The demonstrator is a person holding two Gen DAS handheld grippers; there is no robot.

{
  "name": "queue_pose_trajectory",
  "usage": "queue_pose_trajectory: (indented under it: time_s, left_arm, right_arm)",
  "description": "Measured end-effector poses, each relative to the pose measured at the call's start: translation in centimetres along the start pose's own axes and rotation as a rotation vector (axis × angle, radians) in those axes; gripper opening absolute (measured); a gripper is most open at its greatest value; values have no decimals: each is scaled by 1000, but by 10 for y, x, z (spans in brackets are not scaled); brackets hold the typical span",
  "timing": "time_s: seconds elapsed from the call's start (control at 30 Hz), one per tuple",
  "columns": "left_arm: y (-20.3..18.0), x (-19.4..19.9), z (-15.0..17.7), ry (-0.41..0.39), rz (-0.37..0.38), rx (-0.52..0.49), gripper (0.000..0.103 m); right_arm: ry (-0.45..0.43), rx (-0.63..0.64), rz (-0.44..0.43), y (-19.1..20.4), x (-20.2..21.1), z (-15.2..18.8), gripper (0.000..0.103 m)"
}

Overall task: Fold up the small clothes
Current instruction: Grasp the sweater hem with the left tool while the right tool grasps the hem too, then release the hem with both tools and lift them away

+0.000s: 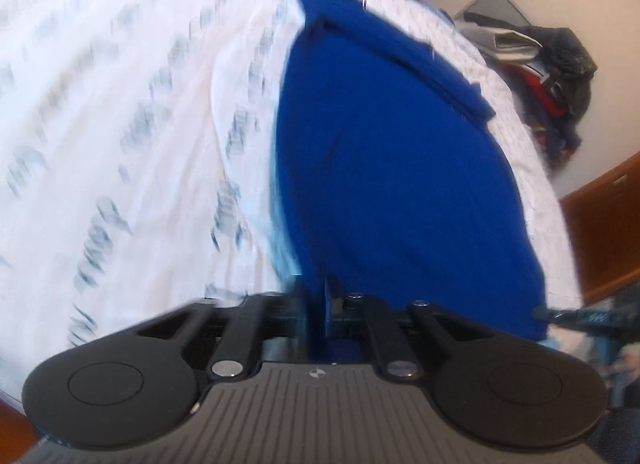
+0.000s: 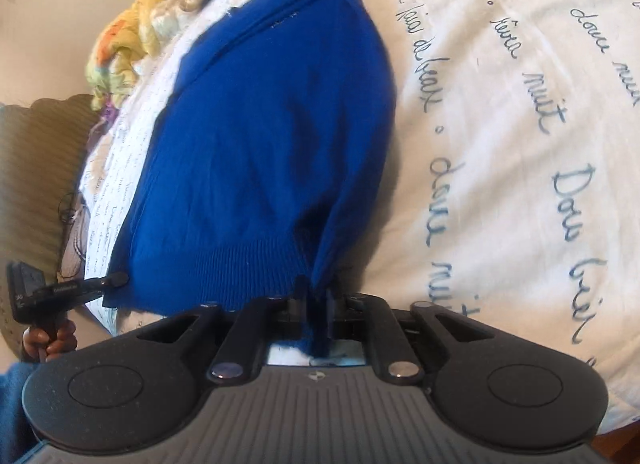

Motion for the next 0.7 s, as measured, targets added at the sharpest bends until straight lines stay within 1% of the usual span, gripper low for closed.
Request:
queue_pose_trajectory:
  time_s: [0.03, 0.07, 0.1, 0.13, 0.17, 0.2, 0.23, 0.27, 0.3, 0.33, 0.37, 0.4, 0.43, 0.47, 0.5, 0.53, 0.57, 0.6, 0.63, 0.67, 0.7]
  left_arm:
    - [-6, 8, -10, -54, -30, -67, 38]
    - [-17, 14, -22, -116, -41, -132, 63]
    - [-31, 16, -35, -184, -43, -189, 75]
    - [-47, 14, -50, -253, -46, -237, 92]
    - [-65, 5, -64, -308, -43, -275, 92]
    - [-83, -8, -75, -338, -25, -302, 90]
    - [-99, -27, -88, -356, -8, -304, 85]
    - [-110, -48, -99, -354, -6, -287, 73]
    - [-123, -75, -109, -342, -19, -276, 67]
    - [-134, -100, -118, -342, -44, -267, 57]
    - [-141, -118, -124, -345, -59, -269, 58]
    - [-147, -140, -129, -340, -90, -274, 59]
    - [-147, -159, -132, -321, -142, -271, 59]
    - [-144, -169, -133, -325, -180, -279, 63]
    - [-145, -171, -132, -370, -200, -326, 71]
    - [-143, -177, -128, -385, -229, -380, 88]
    - [-138, -174, -125, -401, -243, -388, 100]
    - [-133, -175, -125, -368, -226, -352, 103]
    - [-130, -172, -125, -368, -203, -337, 103]
    - [-129, -171, -124, -363, -194, -343, 103]
    - [-129, -171, -123, -359, -195, -360, 103]
  right_arm:
    - [-54, 12, 42, -2, 5, -16, 37]
    - [-116, 46, 92, -3, 8, -34, 57]
    - [-171, 88, 137, 0, 9, -53, 69]
    - [-239, 139, 185, 8, 3, -79, 82]
    - [-289, 180, 200, 14, -4, -100, 83]
    - [-339, 217, 175, 24, -17, -123, 83]
    - [-376, 220, 132, 30, -35, -144, 82]
    - [-387, 203, 94, 36, -56, -163, 82]
    - [-380, 192, 69, 39, -78, -178, 81]
    - [-364, 186, 72, 41, -101, -193, 81]
    - [-354, 174, 106, 42, -120, -205, 81]
    - [-350, 168, 139, 42, -135, -213, 81]
    - [-331, 181, 176, 40, -151, -221, 81]
    - [-294, 174, 223, 36, -166, -220, 81]
    - [-303, 191, 267, 33, -173, -219, 81]
    - [-326, 248, 322, 38, -177, -218, 84]
    - [-315, 298, 373, 40, -181, -212, 84]
    - [-309, 345, 408, 44, -182, -203, 84]
    - [-306, 401, 450, 49, -184, -193, 84]
    - [-306, 451, 489, 51, -182, -179, 87]
    - [-305, 451, 504, 50, -178, -168, 94]
Point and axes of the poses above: each gripper's, at about its wrist camera, not at the fingertips, and x roughly against the way its jaws point, y to its left, z to its underside, the point moved 10 cm from there along -x, roughly the way its jaws point, and after that the axes turned 13 degrees about x, right-handed, at the moved point
